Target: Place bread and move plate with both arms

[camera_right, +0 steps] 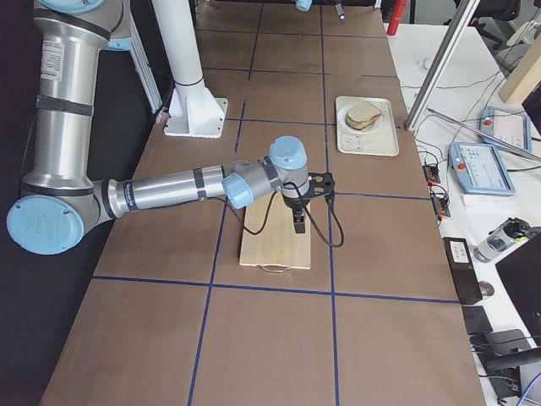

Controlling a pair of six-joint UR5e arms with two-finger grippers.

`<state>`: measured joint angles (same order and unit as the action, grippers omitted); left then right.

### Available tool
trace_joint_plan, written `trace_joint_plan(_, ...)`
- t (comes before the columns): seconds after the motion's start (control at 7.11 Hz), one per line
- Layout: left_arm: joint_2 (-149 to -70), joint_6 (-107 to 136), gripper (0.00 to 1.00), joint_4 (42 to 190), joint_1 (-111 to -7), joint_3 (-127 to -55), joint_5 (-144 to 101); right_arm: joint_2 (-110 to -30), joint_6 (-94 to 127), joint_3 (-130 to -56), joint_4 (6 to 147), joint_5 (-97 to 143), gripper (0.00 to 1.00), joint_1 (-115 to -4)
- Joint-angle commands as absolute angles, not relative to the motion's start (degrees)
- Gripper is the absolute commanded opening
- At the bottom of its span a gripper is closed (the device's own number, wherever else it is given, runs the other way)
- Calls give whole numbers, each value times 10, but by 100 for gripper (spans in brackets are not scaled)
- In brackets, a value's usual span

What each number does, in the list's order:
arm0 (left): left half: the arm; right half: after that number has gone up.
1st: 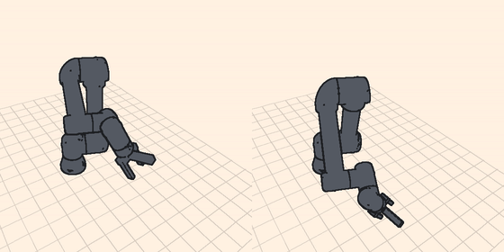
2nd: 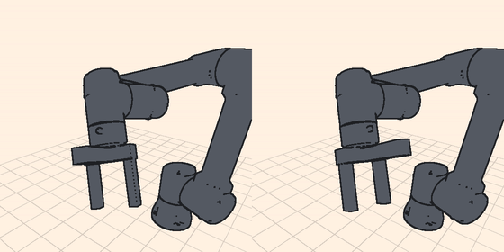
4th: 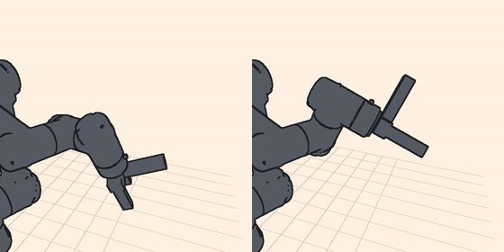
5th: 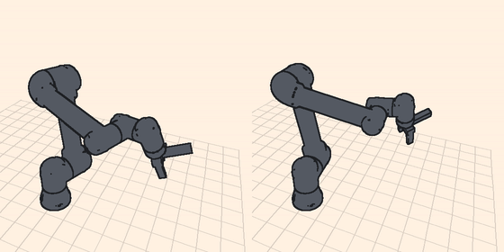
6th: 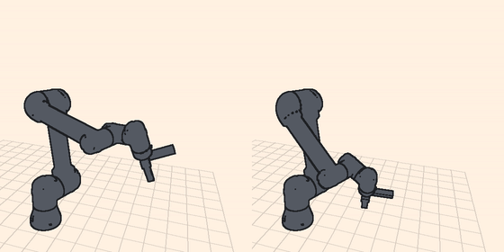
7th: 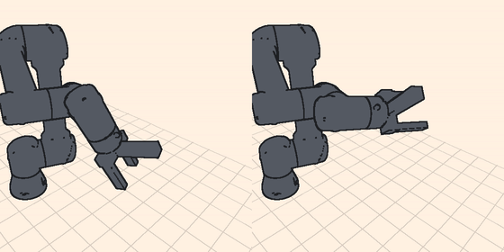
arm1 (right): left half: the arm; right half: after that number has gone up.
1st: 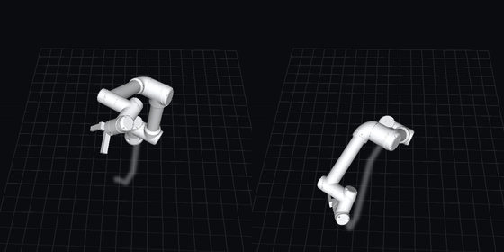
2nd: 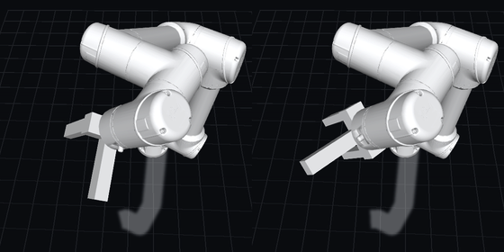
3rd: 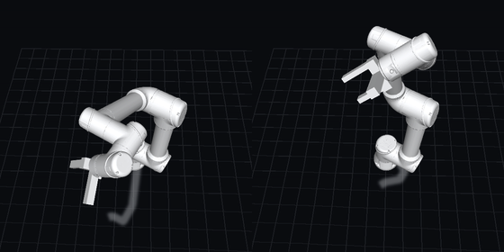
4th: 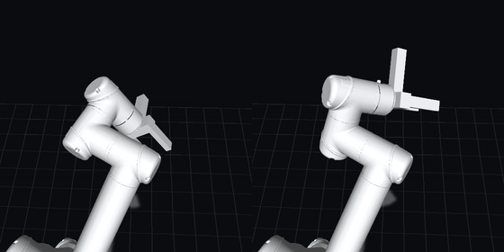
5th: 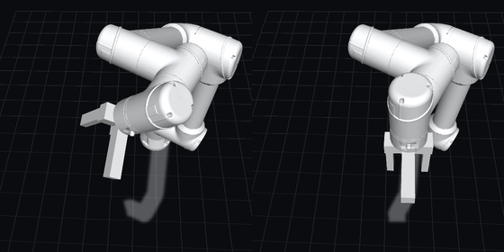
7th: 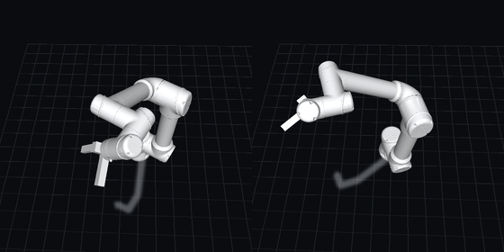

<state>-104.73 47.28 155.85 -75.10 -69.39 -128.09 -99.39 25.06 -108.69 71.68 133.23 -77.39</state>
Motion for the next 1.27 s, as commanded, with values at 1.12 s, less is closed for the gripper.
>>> trace_joint_plan(1.12, -957, -219, 100, 598, -930, -971, -1300, -1002, -18, -1066, 909, 1352, 100, -878)
